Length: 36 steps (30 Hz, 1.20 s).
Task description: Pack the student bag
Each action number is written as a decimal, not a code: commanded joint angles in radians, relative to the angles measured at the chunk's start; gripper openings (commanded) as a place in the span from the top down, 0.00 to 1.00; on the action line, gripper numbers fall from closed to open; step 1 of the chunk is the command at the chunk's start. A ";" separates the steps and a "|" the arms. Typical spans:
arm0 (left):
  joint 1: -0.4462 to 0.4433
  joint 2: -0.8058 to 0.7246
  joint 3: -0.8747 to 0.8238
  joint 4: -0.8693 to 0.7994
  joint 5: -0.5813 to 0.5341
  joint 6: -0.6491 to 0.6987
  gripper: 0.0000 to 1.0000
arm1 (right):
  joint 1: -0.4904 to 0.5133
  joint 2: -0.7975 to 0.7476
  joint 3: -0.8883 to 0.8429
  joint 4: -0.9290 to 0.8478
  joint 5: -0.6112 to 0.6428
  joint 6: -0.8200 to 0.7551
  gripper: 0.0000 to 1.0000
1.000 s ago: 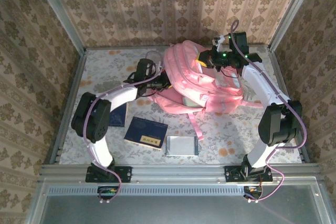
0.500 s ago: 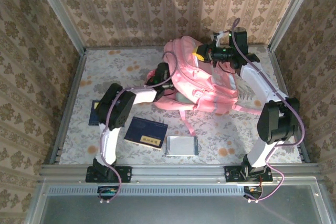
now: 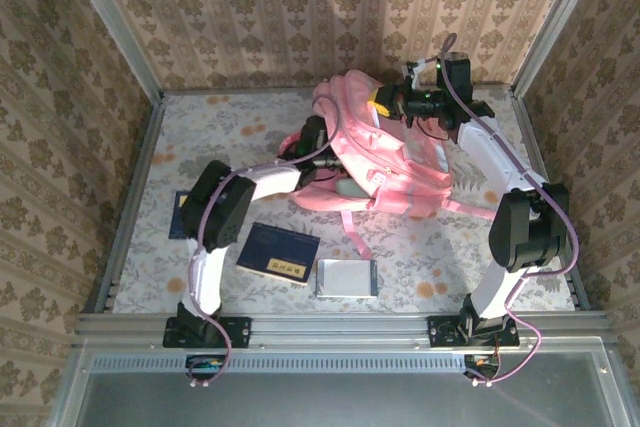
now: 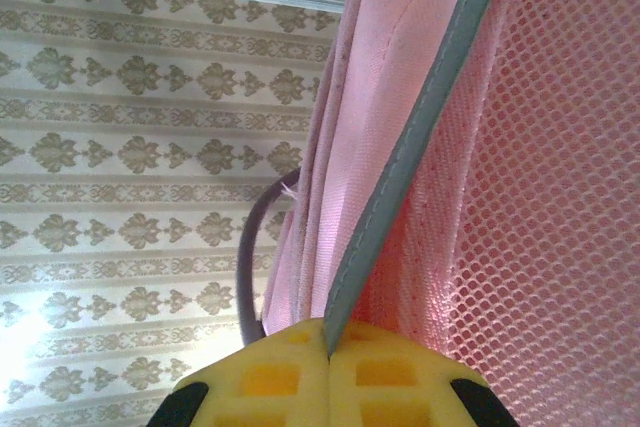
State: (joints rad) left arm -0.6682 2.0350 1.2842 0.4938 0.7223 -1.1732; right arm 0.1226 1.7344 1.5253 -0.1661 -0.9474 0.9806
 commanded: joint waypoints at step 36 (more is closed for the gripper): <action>0.164 -0.590 -0.093 -1.295 -0.708 0.855 0.02 | 0.216 -0.120 0.224 -0.687 0.887 -0.623 0.59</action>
State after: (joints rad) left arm -0.4938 1.4582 1.1145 -0.6689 0.1574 -0.4202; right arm 0.3031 1.7081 1.7565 -0.7654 -0.2615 0.4236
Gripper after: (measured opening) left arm 0.982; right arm 0.409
